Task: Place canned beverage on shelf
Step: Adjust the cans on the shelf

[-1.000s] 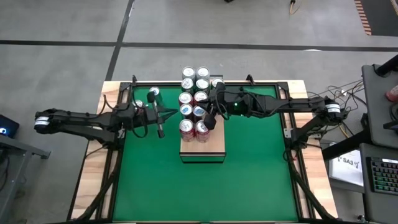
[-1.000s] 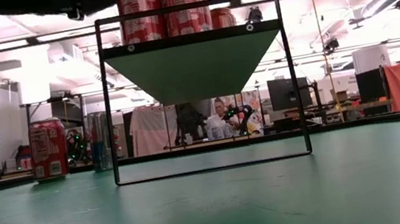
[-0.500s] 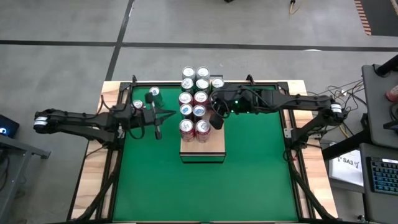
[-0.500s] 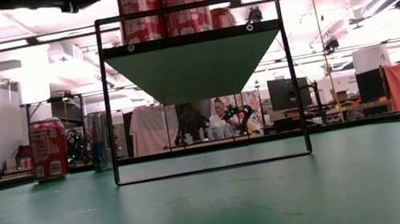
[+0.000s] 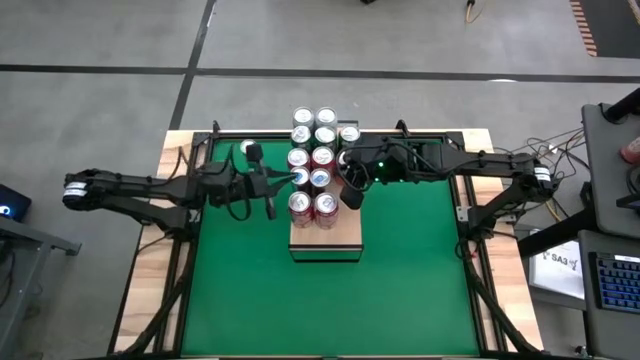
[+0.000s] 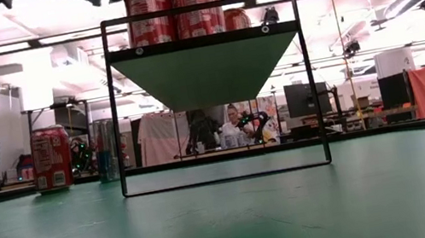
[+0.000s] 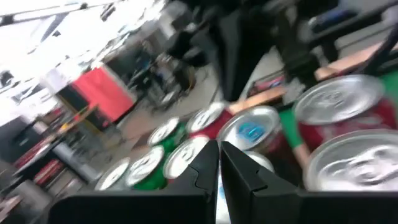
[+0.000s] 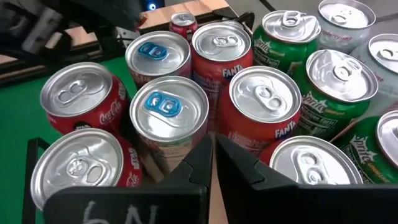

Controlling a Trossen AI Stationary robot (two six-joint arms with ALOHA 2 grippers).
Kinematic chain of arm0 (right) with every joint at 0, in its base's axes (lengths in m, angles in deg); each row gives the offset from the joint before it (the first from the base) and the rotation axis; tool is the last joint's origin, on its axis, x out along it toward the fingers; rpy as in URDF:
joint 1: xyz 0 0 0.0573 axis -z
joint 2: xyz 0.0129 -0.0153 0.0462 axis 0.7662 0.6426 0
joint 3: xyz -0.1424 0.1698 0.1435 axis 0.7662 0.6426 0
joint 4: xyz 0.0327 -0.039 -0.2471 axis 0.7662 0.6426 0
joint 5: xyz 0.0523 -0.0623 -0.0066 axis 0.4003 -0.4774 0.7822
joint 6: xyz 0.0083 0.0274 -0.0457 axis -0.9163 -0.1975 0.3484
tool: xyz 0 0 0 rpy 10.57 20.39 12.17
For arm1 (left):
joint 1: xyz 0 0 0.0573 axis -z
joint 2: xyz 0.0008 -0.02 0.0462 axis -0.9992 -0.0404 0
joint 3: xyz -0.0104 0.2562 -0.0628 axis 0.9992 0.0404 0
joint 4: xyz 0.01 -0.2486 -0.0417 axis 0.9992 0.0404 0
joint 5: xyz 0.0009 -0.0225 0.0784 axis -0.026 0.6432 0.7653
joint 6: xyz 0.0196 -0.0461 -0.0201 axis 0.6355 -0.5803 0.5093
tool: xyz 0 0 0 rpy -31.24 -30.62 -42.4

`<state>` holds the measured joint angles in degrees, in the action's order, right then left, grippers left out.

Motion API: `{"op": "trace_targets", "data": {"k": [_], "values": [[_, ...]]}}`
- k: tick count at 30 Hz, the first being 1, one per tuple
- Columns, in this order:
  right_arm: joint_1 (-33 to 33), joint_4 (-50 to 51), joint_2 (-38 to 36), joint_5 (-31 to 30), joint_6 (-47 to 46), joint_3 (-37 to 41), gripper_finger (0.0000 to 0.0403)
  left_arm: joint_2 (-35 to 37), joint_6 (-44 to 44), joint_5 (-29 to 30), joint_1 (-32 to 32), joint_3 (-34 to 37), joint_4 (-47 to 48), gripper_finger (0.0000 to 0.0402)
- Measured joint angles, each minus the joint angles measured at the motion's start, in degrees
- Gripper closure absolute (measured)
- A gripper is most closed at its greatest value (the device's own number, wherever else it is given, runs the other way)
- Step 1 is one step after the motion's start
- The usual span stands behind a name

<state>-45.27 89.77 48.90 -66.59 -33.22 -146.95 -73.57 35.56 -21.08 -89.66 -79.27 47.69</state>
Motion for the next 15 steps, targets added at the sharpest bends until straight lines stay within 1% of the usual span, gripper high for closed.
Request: {"op": "trace_targets", "data": {"k": [2, 4, 12, 15], "values": [[-0.25, -0.01, 0.0, -0.01, 0.57, 0.15, 0.039, -1.02, 0.15, 2.39, -0.09, -1.01, 1.01, 0.0402], [-0.49, 0.1, 0.0, 0.02, 1.22, 0.26, 0.039, -1.56, 0.35, 2.94, -0.17, -1.7, 2.97, 0.0402], [-0.76, 0.02, 0.0, 0.01, 2.76, 0.41, 0.039, -1.96, -0.7, 2.96, -0.08, -6.09, 13.9, 0.0402], [-0.76, -0.04, 0.0, -0.01, 2.94, 0.56, 0.039, -1.96, -1.69, 2.82, -0.09, -7.15, 15.86, 0.0402]]}}
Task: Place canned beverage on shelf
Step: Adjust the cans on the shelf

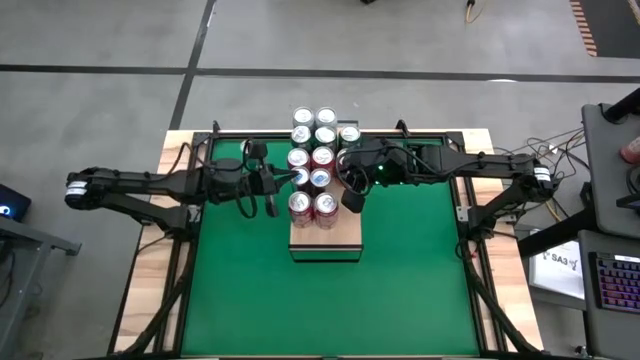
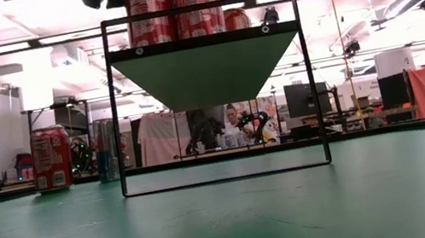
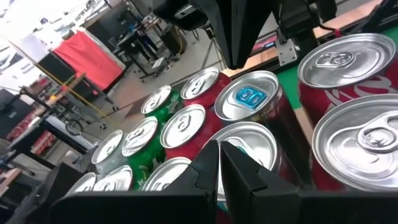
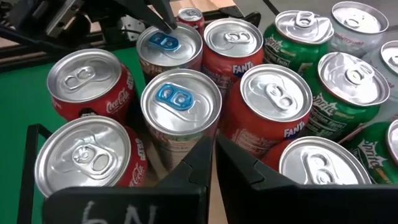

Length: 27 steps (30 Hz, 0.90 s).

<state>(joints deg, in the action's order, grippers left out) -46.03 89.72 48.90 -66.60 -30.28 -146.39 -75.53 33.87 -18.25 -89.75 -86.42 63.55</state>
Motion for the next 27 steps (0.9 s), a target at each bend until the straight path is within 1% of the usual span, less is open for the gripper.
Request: {"op": "trace_targets", "data": {"k": [9, 13, 16, 19, 27], "values": [[-0.11, -1.4, 0.0, -0.01, 1.01, 0.09, 0.039, -0.02, -0.72, -0.97, 0.0, -0.54, 0.88, 0.0402], [-0.13, -3.89, 0.02, 0.02, 2.95, 0.1, 0.039, -0.02, -0.99, -0.98, 0.01, -0.52, 0.86, 0.0402], [-0.11, -8.25, 0.72, 0.06, 4.78, 0.2, 0.039, 0.0, -0.95, -0.99, 0.0, -0.51, 0.71, 0.0402], [-0.11, -11.78, 2.41, 0.1, 6.43, 0.29, 0.039, 0.24, -0.48, -1.01, 0.0, -0.5, -0.61, 0.0402], [-0.11, -14.99, 6.92, -0.02, 8.49, 0.31, 0.039, -0.46, 0.09, -1.02, -0.03, -0.42, -0.92, 0.0402]]}}
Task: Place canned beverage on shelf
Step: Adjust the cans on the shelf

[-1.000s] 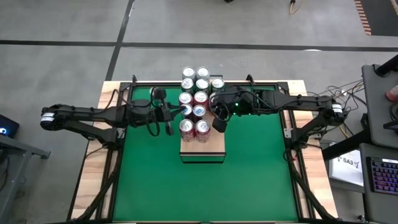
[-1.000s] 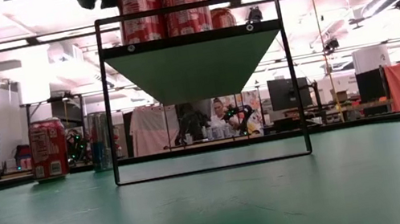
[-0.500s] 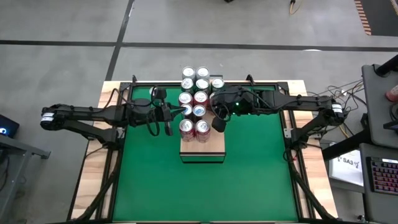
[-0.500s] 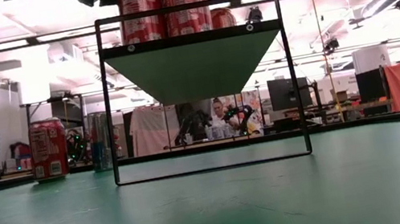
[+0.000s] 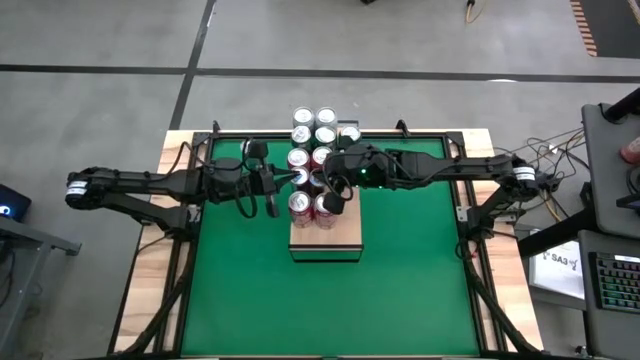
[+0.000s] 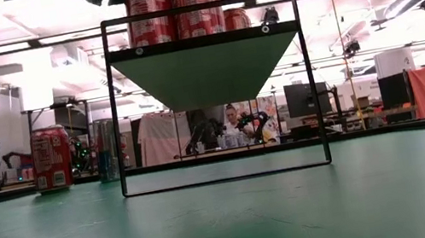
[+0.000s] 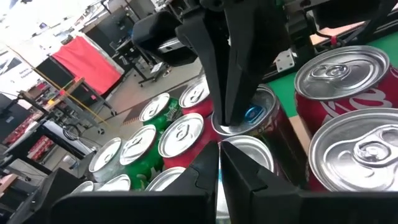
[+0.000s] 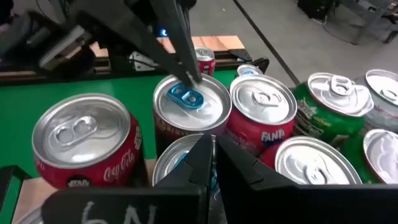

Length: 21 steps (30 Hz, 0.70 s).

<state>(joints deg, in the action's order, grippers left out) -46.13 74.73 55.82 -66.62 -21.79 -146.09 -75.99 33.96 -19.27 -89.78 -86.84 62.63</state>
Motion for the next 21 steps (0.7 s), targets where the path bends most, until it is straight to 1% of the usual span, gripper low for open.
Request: {"op": "trace_targets", "data": {"k": [5, 13, 21], "values": [[0.02, 0.57, 0.25, -0.08, -0.5, -0.08, 0.039, -0.9, -1.13, 0.0, 0.01, 0.01, -0.04, 0.0402], [0.0, 2.83, -1.41, 0.1, -0.4, -0.02, 0.039, -0.54, -4.3, 0.0, 0.28, 0.01, 0.6, 0.0402], [0.0, 2.52, -1.32, 0.08, 0.07, 0.01, 0.039, -0.53, -6.88, -0.06, 0.95, 0.01, 0.34, 0.0402]]}}
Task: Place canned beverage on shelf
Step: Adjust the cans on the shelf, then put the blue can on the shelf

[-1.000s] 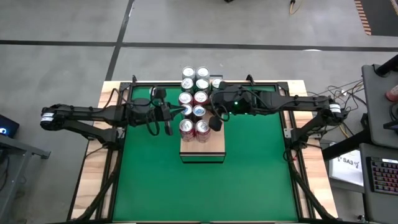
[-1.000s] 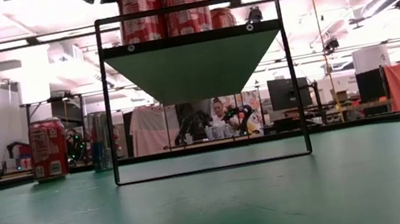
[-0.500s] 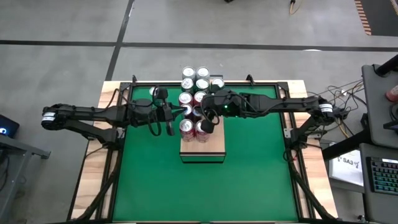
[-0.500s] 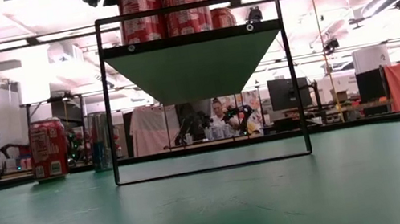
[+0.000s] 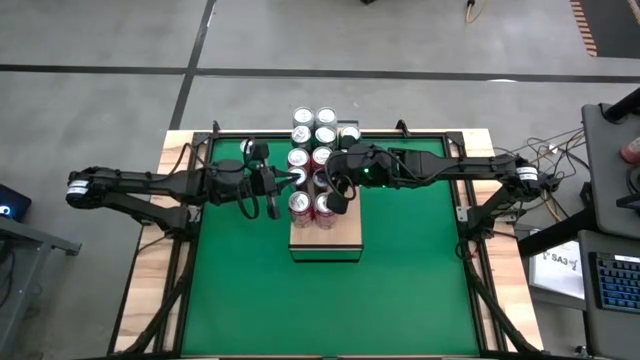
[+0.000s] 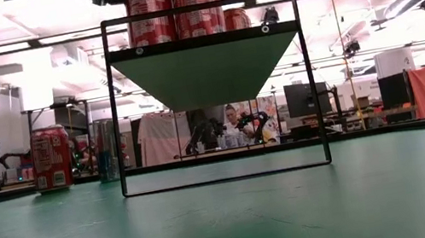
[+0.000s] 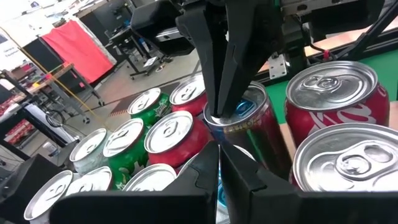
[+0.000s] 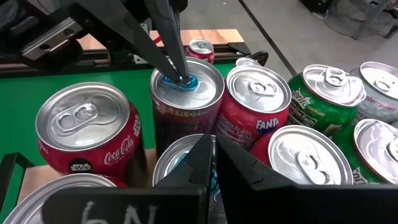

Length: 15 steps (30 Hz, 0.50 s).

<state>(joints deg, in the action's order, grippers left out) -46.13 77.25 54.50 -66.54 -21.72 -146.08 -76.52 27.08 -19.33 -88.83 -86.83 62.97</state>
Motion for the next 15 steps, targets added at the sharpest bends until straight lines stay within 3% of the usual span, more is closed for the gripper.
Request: {"op": "trace_targets", "data": {"k": [15], "values": [[0.0, -7.51, -0.3, 0.0, -0.42, -0.66, 0.039, 4.35, 0.45, -0.05, 0.09, 0.02, -1.75, 0.0402]]}}
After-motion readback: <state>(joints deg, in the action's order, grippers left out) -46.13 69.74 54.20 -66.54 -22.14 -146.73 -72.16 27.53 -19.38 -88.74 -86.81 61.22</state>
